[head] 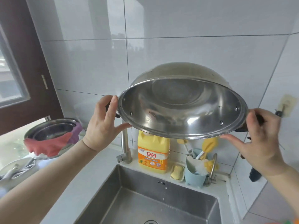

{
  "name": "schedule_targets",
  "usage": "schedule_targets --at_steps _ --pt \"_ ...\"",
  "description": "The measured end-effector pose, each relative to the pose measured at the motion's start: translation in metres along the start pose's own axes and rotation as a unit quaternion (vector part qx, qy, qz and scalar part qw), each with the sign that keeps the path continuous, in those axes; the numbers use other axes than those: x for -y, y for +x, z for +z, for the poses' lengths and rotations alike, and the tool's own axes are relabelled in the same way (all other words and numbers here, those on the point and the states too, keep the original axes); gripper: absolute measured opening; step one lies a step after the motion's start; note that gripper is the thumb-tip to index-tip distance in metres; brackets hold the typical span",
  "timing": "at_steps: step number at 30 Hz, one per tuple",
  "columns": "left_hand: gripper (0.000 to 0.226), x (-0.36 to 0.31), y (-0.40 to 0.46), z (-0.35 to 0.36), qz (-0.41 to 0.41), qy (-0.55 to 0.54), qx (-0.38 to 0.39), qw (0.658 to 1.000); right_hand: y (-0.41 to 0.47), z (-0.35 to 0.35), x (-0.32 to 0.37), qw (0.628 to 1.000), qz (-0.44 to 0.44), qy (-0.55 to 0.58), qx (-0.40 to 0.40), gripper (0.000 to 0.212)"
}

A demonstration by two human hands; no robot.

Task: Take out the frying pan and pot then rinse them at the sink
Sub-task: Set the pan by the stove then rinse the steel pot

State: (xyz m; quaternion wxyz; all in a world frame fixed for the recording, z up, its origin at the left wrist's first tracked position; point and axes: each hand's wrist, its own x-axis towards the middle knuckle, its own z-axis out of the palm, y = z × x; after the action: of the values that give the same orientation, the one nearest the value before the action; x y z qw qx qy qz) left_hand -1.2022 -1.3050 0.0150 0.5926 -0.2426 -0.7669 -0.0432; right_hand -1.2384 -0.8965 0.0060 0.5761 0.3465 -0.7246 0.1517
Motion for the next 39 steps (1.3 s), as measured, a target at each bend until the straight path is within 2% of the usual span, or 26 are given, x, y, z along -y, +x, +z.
schedule_targets --at_steps 4,8,16,18,20,22,26,28,34,37,39 --pt "0.134 0.0 0.001 0.0 0.004 0.009 0.006 1.0 0.004 0.002 0.005 1.0 -0.025 0.017 -0.007 0.078" --pt "0.137 -0.001 -0.005 0.002 0.014 0.007 0.017 1.0 -0.006 0.007 0.004 1.0 -0.008 0.02 0.008 0.077" --pt "0.138 -0.001 -0.024 0.007 -0.001 -0.001 0.047 0.999 -0.016 0.018 0.009 0.999 -0.007 0.024 0.027 0.066" --pt "0.14 -0.002 -0.029 0.007 -0.009 0.0 0.059 0.998 -0.019 0.019 0.009 0.999 -0.006 0.031 0.041 0.078" --pt "0.14 -0.001 -0.033 0.007 -0.011 -0.002 0.063 0.998 -0.022 0.022 0.009 0.998 -0.009 0.034 0.053 0.1" --pt "0.139 0.001 -0.036 0.009 -0.014 -0.007 0.068 0.998 -0.025 0.023 0.01 0.998 -0.005 0.034 0.06 0.106" --pt "0.138 0.004 -0.04 0.01 -0.023 -0.012 0.083 0.996 -0.027 0.023 0.011 0.997 0.01 0.036 0.07 0.082" --pt "0.136 0.005 -0.041 0.009 -0.024 -0.01 0.084 0.996 -0.026 0.023 0.012 0.996 0.013 0.04 0.077 0.08" --pt "0.135 0.006 -0.044 0.01 -0.052 -0.028 0.109 0.992 -0.024 0.02 0.017 0.994 0.02 0.036 0.097 0.118" --pt "0.133 0.009 -0.042 0.01 -0.104 -0.067 0.179 0.976 -0.026 0.02 0.014 0.981 0.071 0.07 0.167 0.13" --pt "0.134 0.013 -0.043 0.014 -0.129 -0.097 0.243 0.957 -0.028 0.022 0.011 0.956 0.126 0.111 0.239 0.133"
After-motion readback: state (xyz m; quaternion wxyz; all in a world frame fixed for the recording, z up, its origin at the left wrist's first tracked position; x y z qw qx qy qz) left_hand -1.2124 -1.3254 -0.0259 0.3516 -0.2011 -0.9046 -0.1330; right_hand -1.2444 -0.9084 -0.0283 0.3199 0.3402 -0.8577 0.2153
